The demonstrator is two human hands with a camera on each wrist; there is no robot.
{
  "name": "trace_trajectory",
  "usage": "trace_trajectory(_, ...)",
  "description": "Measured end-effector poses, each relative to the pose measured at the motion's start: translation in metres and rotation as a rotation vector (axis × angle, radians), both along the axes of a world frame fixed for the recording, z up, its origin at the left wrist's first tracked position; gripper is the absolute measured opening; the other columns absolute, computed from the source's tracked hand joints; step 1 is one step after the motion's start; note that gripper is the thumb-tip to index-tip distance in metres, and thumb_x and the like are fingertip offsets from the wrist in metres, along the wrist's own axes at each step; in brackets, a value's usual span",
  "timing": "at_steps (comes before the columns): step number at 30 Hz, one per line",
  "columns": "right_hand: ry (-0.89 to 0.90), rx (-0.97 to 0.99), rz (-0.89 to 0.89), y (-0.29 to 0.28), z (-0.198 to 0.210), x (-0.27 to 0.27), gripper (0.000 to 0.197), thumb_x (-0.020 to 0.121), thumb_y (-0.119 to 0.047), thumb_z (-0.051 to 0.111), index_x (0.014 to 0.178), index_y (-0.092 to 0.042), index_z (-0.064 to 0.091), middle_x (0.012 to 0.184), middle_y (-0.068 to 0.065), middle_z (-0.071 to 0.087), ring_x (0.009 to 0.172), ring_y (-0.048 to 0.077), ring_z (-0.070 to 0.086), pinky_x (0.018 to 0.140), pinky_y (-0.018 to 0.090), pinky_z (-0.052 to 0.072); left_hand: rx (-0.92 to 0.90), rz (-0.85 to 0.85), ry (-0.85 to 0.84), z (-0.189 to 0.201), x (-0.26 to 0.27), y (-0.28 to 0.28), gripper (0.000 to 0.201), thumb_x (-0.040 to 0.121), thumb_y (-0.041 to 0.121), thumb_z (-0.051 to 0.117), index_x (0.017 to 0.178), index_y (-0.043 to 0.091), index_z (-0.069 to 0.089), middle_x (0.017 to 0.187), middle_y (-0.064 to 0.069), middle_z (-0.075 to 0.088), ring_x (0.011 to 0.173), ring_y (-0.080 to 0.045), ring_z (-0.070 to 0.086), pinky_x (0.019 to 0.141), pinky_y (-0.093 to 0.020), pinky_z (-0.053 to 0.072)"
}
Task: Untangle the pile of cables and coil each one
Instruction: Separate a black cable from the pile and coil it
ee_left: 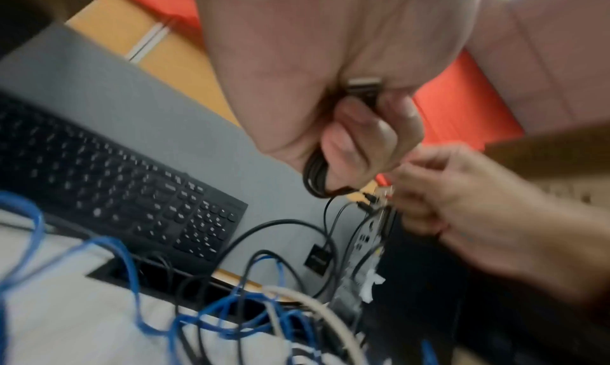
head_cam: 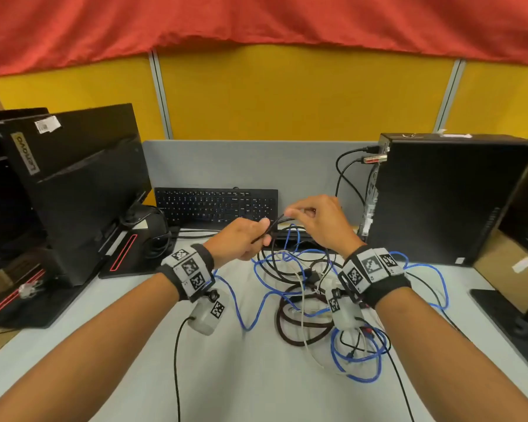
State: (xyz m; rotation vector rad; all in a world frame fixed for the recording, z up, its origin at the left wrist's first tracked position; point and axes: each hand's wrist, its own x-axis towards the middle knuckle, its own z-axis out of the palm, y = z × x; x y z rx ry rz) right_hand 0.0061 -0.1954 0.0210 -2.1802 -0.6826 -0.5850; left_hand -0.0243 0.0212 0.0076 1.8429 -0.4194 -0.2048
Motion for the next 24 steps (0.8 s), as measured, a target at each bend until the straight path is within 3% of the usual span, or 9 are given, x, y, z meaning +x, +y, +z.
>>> trace_trajectory(2,0.007,0.045,-0.057,-0.004,-0.008,0.007,0.018,0.098,-0.026,0.068,0.105,-0.015,0.081,0.088,0.004,0.079,0.07,0.002,0.067,0.071,0.021,0.055,-0.148,-0.056,0.105,0.008,-0.003,0.003,0.048,0.108,0.04,0.035,0.071,0.016,0.053,0.053,0.004,0.025,0.047,-0.012,0.016,0.043,-0.021,0.018)
trace_trajectory(4,0.043,-0.02,-0.114,-0.003,-0.016,0.011,0.021,0.099,-0.031,0.065,0.106,-0.02,0.08,0.081,-0.009,0.076,0.071,0.006,0.065,0.073,0.034,0.056,-0.275,-0.084,0.168,0.012,-0.003,0.005,0.046,0.108,0.039,0.034,0.07,0.018,0.049,0.051,0.006,0.025,0.045,-0.01,0.017,0.042,-0.021,0.017)
trace_trajectory(6,0.036,-0.088,-0.166,-0.002,-0.022,0.012,0.023,0.1,-0.037,0.062,0.106,-0.025,0.08,0.07,-0.02,0.066,0.063,-0.002,0.053,0.068,0.03,0.049,-0.343,-0.082,0.191,0.014,-0.002,0.005,0.044,0.108,0.035,0.034,0.069,0.02,0.047,0.05,0.007,0.026,0.043,-0.009,0.02,0.041,-0.022,0.017)
trace_trajectory(9,0.003,-0.042,-0.179,-0.008,-0.021,0.012,0.024,0.1,-0.039,0.062,0.107,-0.024,0.08,0.083,-0.011,0.076,0.072,0.0,0.061,0.069,0.03,0.054,-0.298,-0.018,0.179,0.013,0.0,0.01,0.043,0.107,0.031,0.039,0.065,0.023,0.042,0.049,0.007,0.025,0.043,-0.01,0.02,0.043,-0.023,0.018)
trace_trajectory(13,-0.048,-0.096,-0.195,-0.006,-0.014,0.008,0.023,0.101,-0.032,0.06,0.101,-0.02,0.08,0.069,-0.009,0.067,0.065,0.006,0.056,0.062,0.027,0.046,-0.325,0.029,0.188,0.009,-0.002,0.01,0.046,0.106,0.029,0.042,0.06,0.024,0.038,0.049,0.007,0.025,0.042,-0.01,0.022,0.042,-0.022,0.022)
trace_trajectory(16,0.1,-0.436,-0.132,0.016,-0.021,-0.001,0.026,0.105,-0.022,0.051,0.096,-0.014,0.073,0.08,0.004,0.068,0.073,0.023,0.062,0.068,0.037,0.055,-0.626,0.134,0.197,0.013,-0.001,-0.007,0.044,0.108,0.027,0.036,0.065,0.02,0.037,0.049,0.004,0.043,0.041,-0.013,0.042,0.042,-0.022,0.04)
trace_trajectory(18,0.182,-0.626,0.0,0.036,-0.03,-0.012,0.021,0.105,-0.02,0.049,0.105,-0.013,0.069,0.095,0.006,0.069,0.084,0.025,0.063,0.076,0.044,0.055,-0.727,0.206,0.147,0.014,0.002,-0.018,0.039,0.109,0.024,0.032,0.072,0.015,0.039,0.069,-0.017,0.07,0.064,-0.025,0.07,0.061,-0.029,0.06)
trace_trajectory(21,0.207,-0.664,0.145,0.047,-0.031,-0.026,0.02,0.105,-0.022,0.047,0.112,-0.012,0.063,0.107,0.003,0.068,0.09,0.024,0.062,0.08,0.046,0.054,-0.51,0.228,-0.012,0.005,0.006,-0.022,0.031,0.109,0.022,0.03,0.082,0.013,0.042,0.099,-0.027,0.073,0.1,-0.034,0.073,0.087,-0.036,0.06)
trace_trajectory(24,0.196,-0.59,0.182,0.039,-0.02,-0.028,0.022,0.103,-0.022,0.053,0.108,-0.018,0.074,0.084,-0.02,0.063,0.07,0.008,0.055,0.069,0.032,0.046,-0.089,0.235,-0.18,-0.006,0.002,-0.015,0.031,0.11,0.024,0.033,0.083,0.012,0.045,0.095,-0.026,0.073,0.092,-0.032,0.074,0.083,-0.045,0.06)
